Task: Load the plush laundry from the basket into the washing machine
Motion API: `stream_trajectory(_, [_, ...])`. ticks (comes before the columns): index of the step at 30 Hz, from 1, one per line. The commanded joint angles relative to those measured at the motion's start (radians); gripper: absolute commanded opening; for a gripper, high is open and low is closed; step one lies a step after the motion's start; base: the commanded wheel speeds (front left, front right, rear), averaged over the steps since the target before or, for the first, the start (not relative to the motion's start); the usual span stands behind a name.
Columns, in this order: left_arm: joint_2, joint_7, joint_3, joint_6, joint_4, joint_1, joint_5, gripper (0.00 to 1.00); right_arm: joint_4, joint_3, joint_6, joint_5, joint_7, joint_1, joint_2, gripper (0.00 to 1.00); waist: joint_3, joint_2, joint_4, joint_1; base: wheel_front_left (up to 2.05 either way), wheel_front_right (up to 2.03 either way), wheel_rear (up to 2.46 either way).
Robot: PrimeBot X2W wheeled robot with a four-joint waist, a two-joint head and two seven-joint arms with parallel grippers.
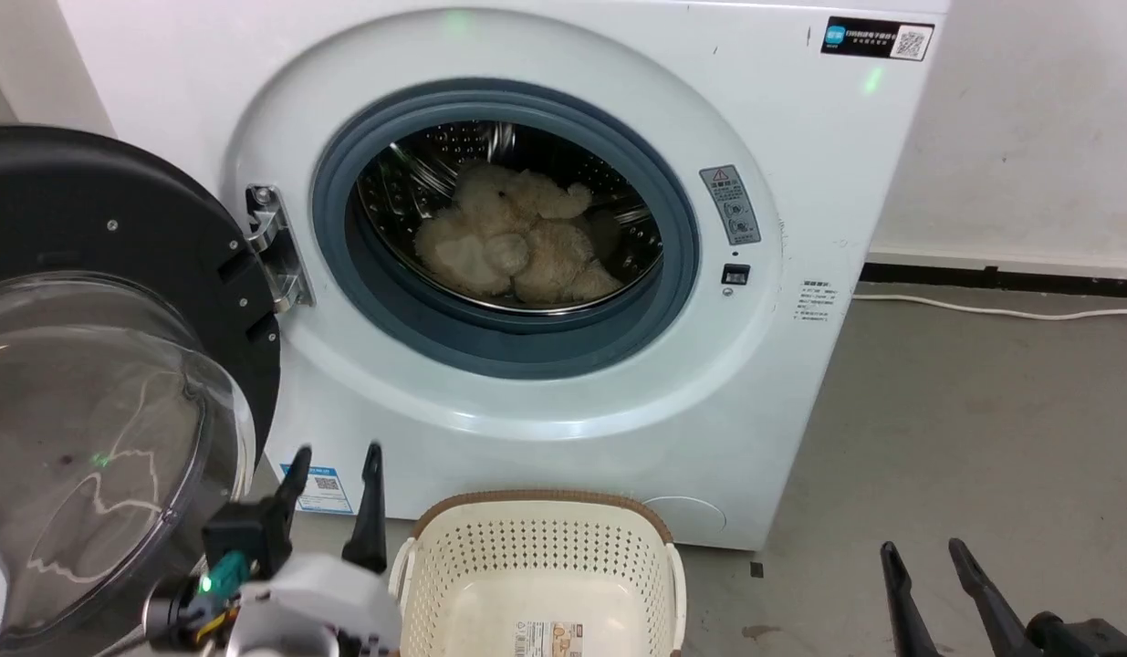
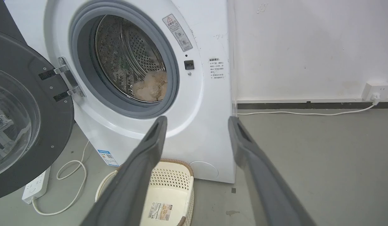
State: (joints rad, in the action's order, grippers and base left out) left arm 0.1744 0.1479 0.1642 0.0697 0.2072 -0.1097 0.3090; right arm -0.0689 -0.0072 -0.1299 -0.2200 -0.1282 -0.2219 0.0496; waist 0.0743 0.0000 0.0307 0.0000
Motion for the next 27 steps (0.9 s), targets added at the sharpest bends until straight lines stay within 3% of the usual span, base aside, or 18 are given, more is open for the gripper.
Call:
stream_trajectory(1, [0.005, -0.006, -0.001, 0.008, -0.024, 0.028, 0.002, 1.00, 0.004, -0.004, -0.001, 0.001, -0.007, -0.014, 0.001, 1.00, 0.002, 0.0000, 0.000, 0.0000, 0.00, 0.00, 0.00])
stream_trajectory(14, [0.009, -0.069, 0.009, 0.064, -0.175, 0.217, 0.010, 1.00, 0.023, -0.013, -0.001, 0.003, -0.017, -0.040, 0.001, 1.00, 0.019, 0.0000, -0.007, 0.0000, 0.00, 0.00, 0.00])
stream_trajectory(27, [0.035, -0.092, 0.035, 0.047, -0.205, 0.237, 0.010, 1.00, 0.033, -0.015, -0.001, -0.007, -0.019, -0.045, 0.001, 1.00, 0.019, 0.0000, -0.009, 0.0000, 0.00, 0.00, 0.00])
